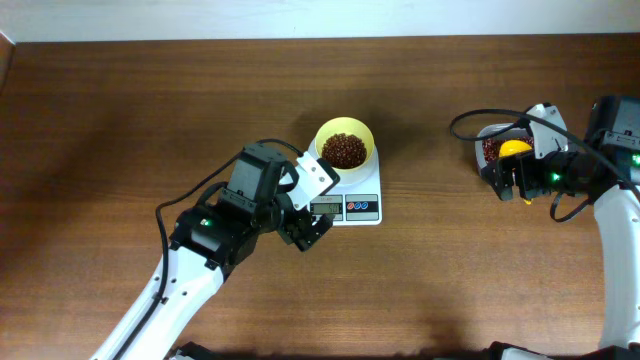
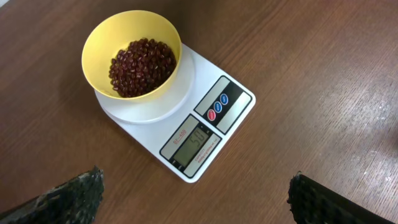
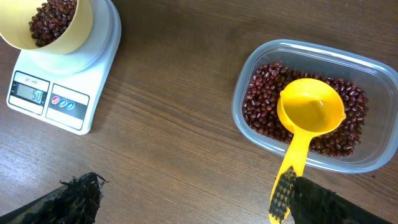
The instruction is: Scoop item into bowl and weigh 50g on scale
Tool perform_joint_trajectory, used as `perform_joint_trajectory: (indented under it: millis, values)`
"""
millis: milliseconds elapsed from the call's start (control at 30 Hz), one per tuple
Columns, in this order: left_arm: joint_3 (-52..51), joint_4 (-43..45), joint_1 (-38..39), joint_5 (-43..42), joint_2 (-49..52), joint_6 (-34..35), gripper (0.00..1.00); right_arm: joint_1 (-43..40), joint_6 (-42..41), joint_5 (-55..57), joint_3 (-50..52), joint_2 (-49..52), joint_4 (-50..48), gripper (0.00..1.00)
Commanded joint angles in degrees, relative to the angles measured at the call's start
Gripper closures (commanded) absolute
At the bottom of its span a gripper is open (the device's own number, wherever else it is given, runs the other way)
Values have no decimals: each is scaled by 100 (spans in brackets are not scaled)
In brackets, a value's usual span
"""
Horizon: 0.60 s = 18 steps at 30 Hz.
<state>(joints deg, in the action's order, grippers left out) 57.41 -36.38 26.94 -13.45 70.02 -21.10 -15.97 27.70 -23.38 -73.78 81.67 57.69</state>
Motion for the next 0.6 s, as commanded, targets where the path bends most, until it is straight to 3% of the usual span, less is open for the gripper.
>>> perform_joint_trajectory:
  millis: [0, 167, 267, 333, 400, 567]
  values:
    - [-42, -81, 17, 20, -39, -87, 1, 15, 57, 9, -114, -83, -2, 1]
    - [-708, 26, 17, -365, 52, -85, 1, 15, 57, 9, -114, -83, -4, 1]
    - [-1257, 748, 31, -479, 52, 76, 1, 15, 57, 9, -114, -83, -2, 1]
    - [-1652, 1443, 31, -459, 52, 540, 1, 15, 57, 9, -114, -83, -4, 1]
    - [-2015, 1969, 68, -197, 52, 1526, 1, 15, 57, 9, -114, -83, -2, 1]
    - [-2081, 2267, 695, 903, 610, 2946, 1, 15, 57, 9, -114, -83, -2, 1]
